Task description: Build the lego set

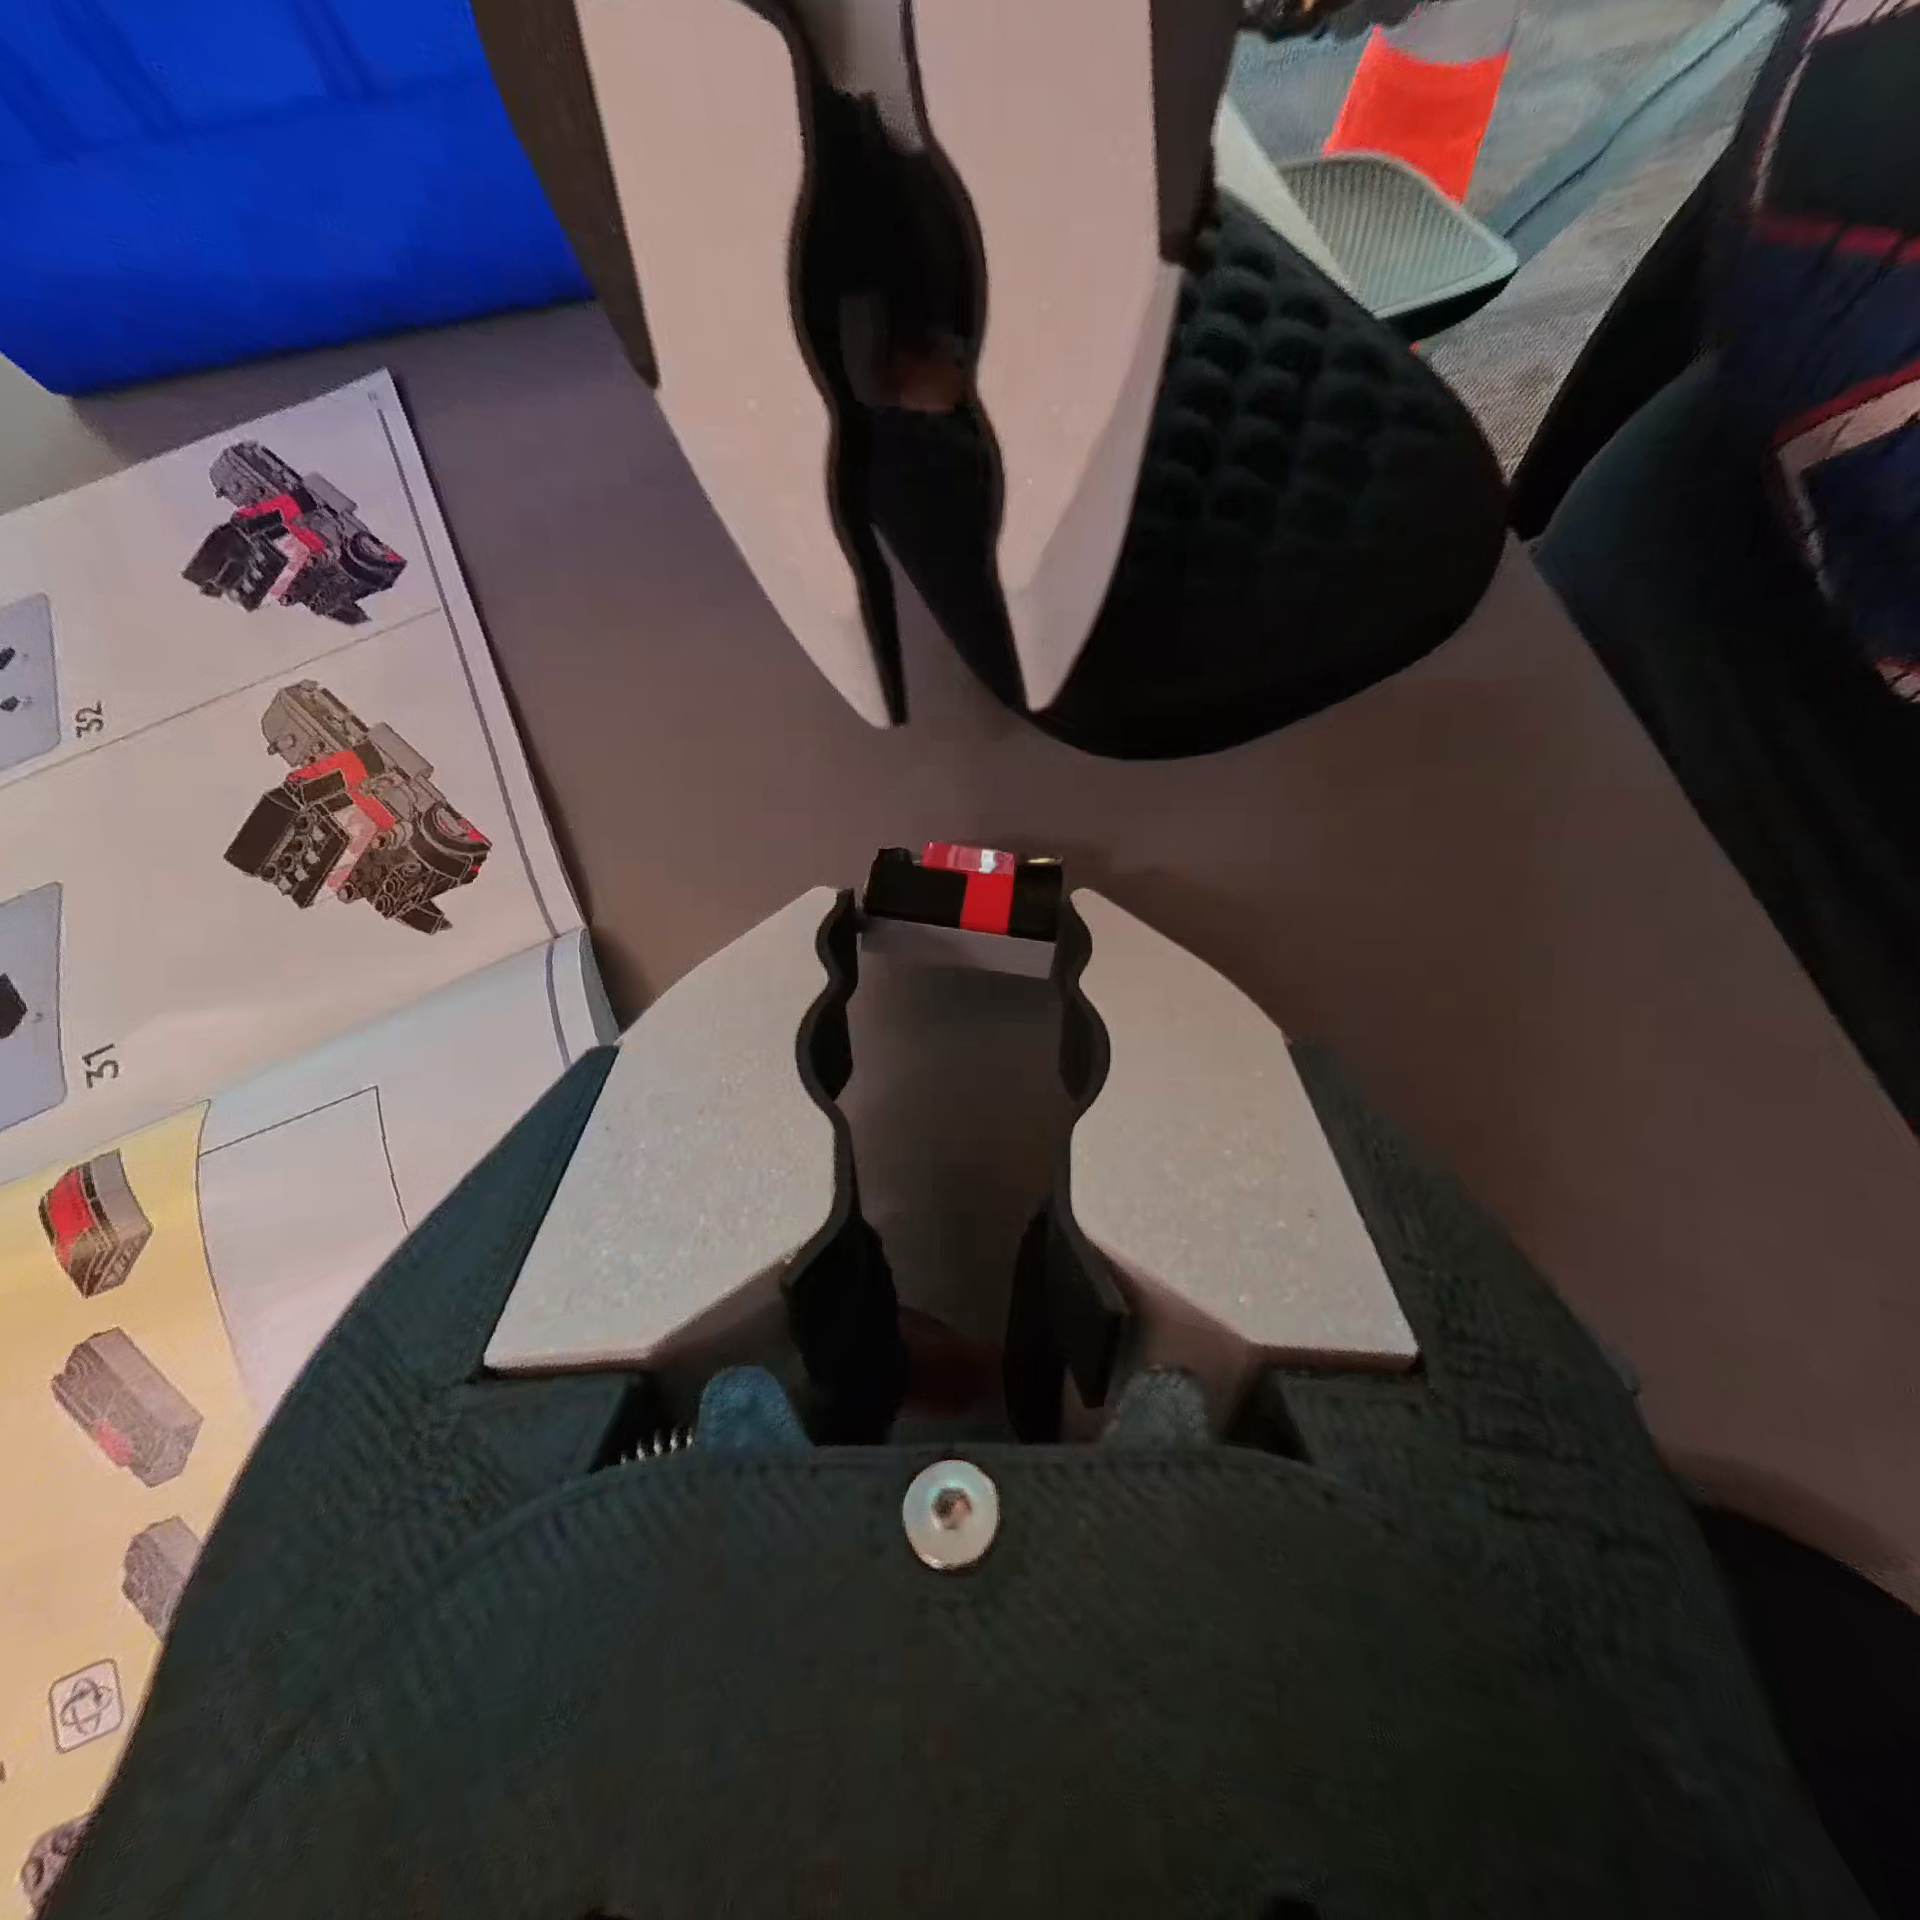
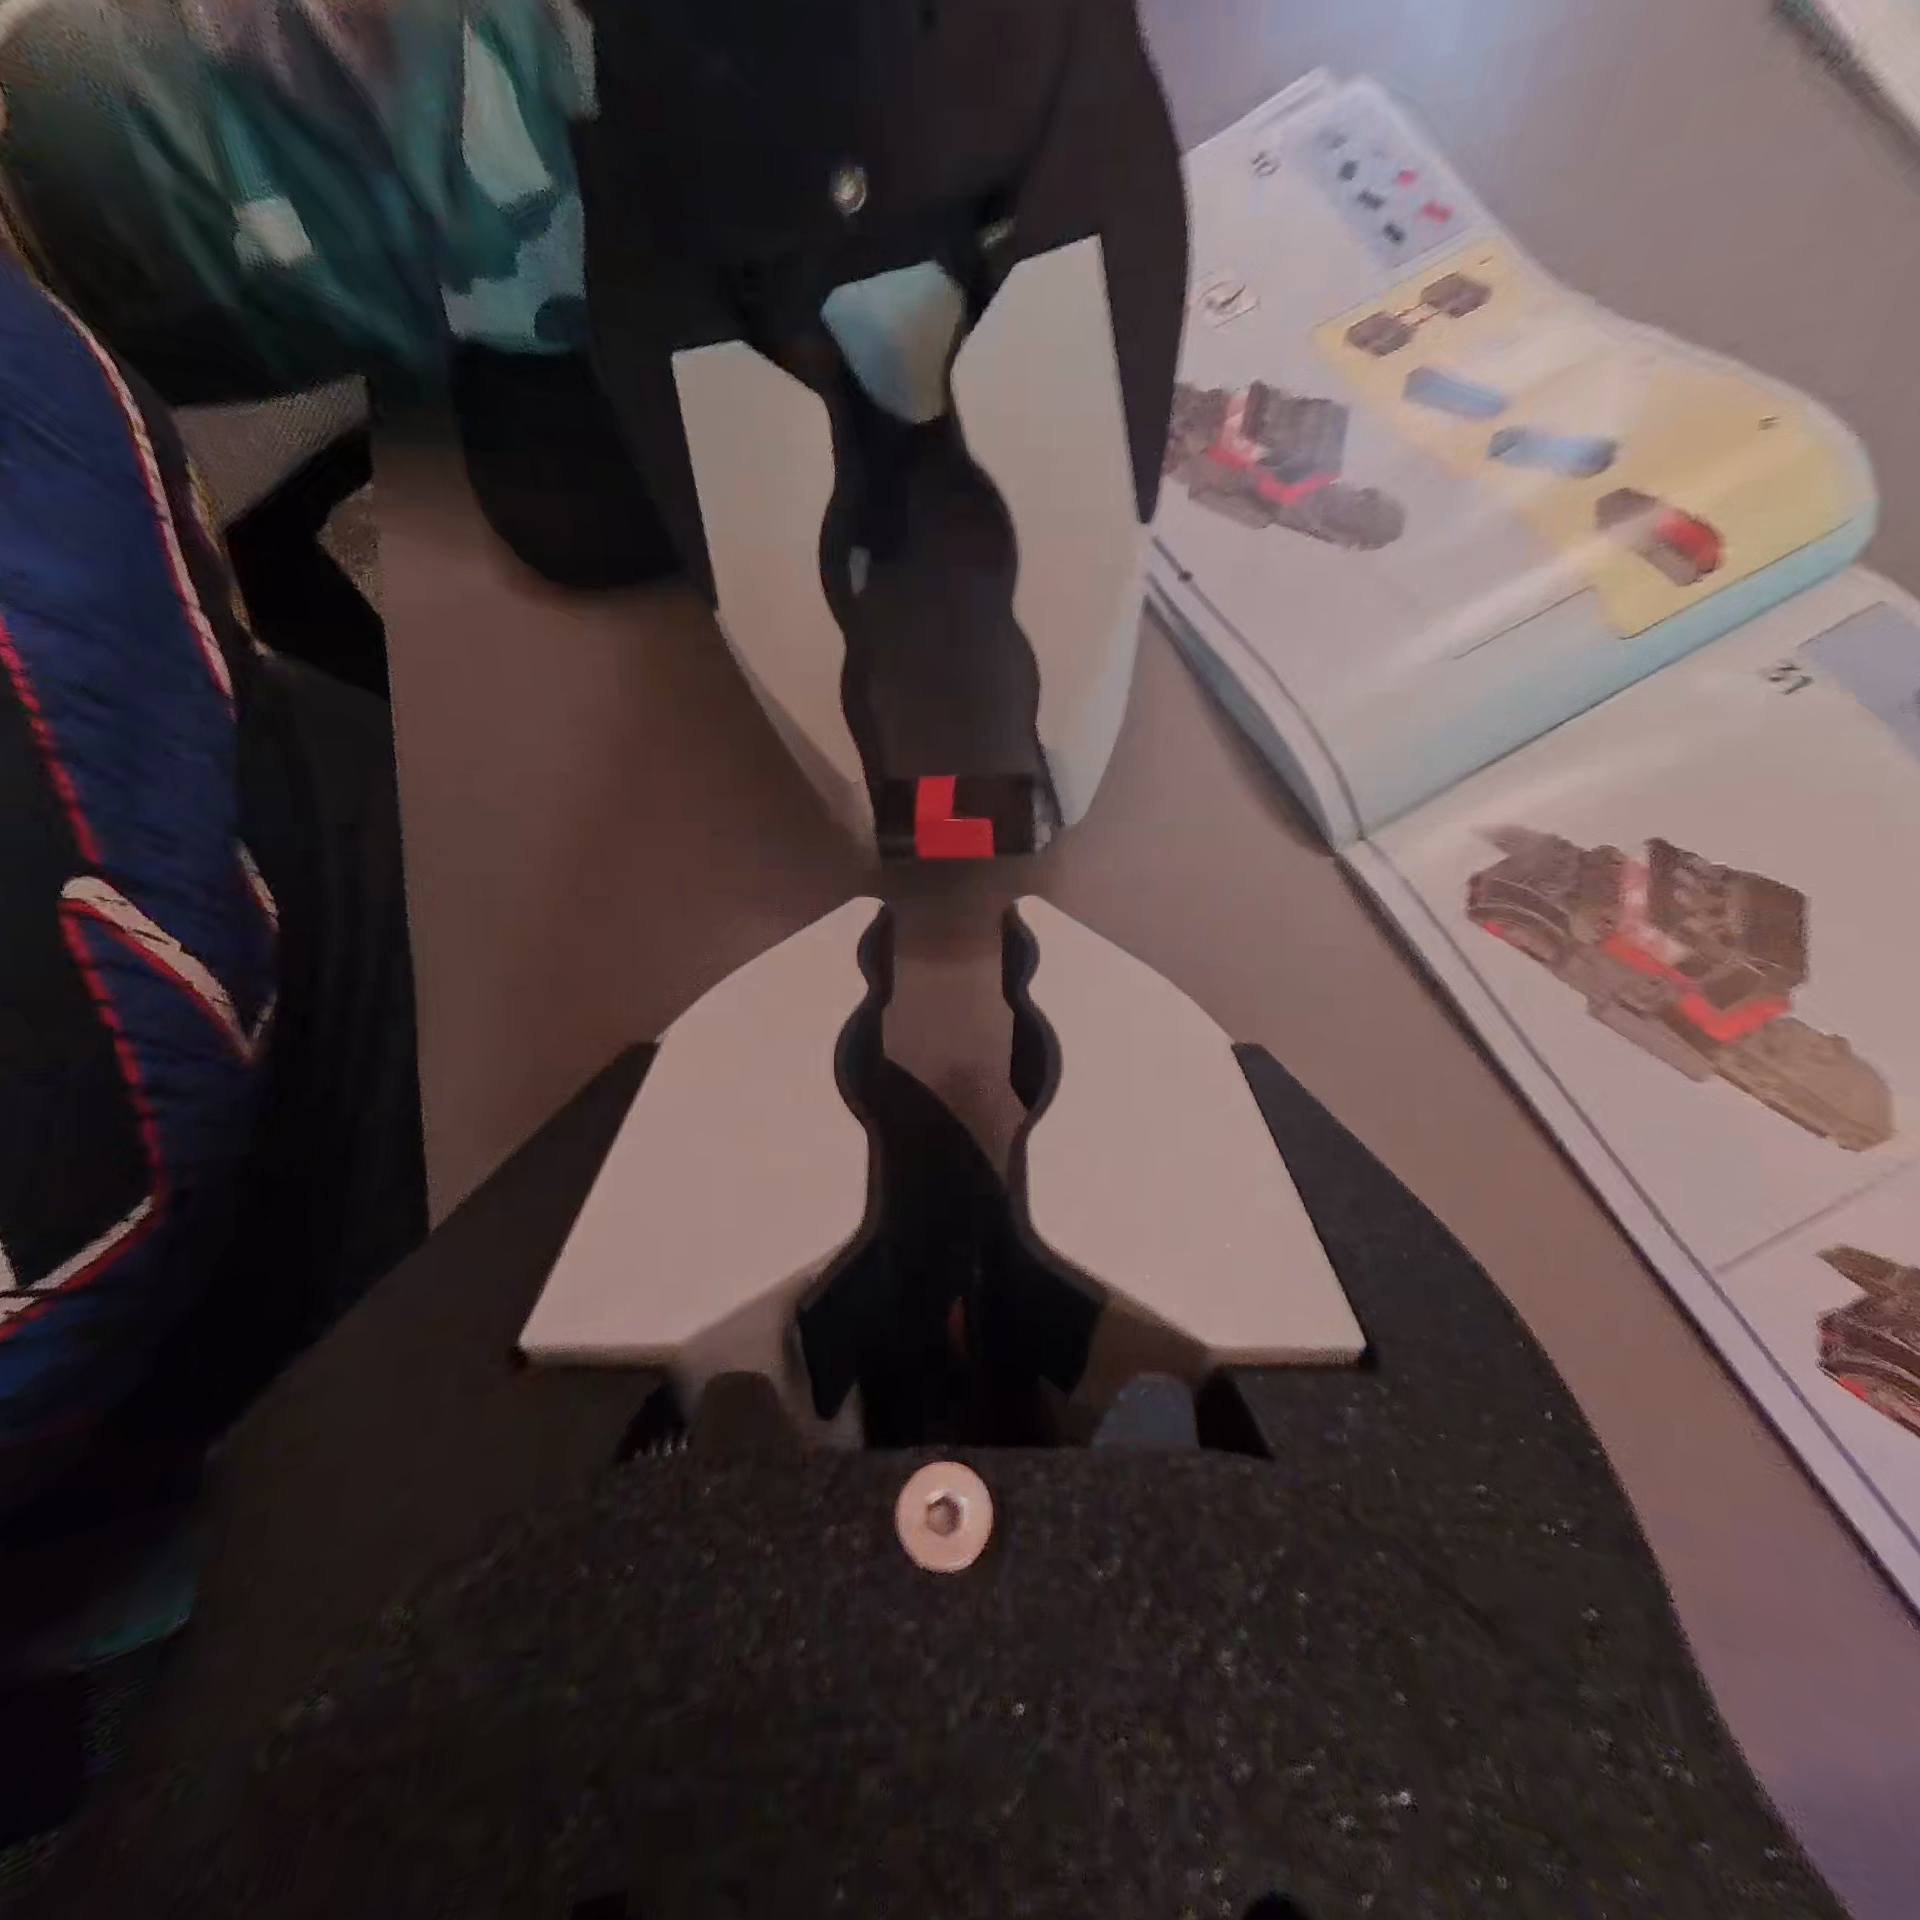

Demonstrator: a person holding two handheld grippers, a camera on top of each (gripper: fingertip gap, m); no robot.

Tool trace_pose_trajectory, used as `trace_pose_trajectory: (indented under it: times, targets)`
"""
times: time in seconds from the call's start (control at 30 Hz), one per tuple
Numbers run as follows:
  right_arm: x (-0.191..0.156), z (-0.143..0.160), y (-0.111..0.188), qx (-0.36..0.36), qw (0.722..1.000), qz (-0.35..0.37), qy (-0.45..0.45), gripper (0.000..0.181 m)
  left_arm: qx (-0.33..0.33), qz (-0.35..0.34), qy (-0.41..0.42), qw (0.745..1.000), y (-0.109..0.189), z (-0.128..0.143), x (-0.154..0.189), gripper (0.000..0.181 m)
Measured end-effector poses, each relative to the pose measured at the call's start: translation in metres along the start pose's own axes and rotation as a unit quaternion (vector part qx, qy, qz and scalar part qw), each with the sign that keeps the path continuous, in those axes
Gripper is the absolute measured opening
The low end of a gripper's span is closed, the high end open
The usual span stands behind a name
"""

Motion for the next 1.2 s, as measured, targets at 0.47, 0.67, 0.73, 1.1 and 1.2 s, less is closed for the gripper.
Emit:
trace_pose_trajectory:
  times: [0.47, 0.67, 0.73, 1.1, 1.2]
  targets:
    - [0.01, 0.004, -0.021, -0.009, 0.999, 0.006, -0.033, 0.019, -0.109, -0.186, 0.073, 0.974, 0.008, 0.019, -0.024, 0.037]
    - [0.018, -0.01, -0.036, 0.018, 0.996, 0.039, -0.073, 0.024, -0.129, -0.144, 0.152, 0.969, 0.01, 0.023, -0.017, 0.05]
    - [0.017, -0.012, -0.042, 0.011, 0.996, 0.05, -0.072, 0.027, -0.127, -0.126, 0.163, 0.97, 0.015, 0.023, -0.014, 0.051]
    - [0.016, -0.001, -0.052, -0.096, 0.984, -0.048, 0.143, 0.018, -0.027, -0.239, 0.138, 0.961, 0.077, 0.001, -0.015, 0.046]
    - [0.022, 0.0, -0.048, -0.112, 0.961, -0.119, 0.221, 0.018, 0.011, -0.259, 0.151, 0.954, 0.09, -0.003, -0.005, 0.044]
Point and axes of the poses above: each gripper's, where its closed fingertips meet, y back along the fingers, z out of its underside, x = y × z across the jaws, the point moved 2 cm from there along y, back along the fingers, and after that the axes turned 5 degrees about x, right-handed, at the moved point
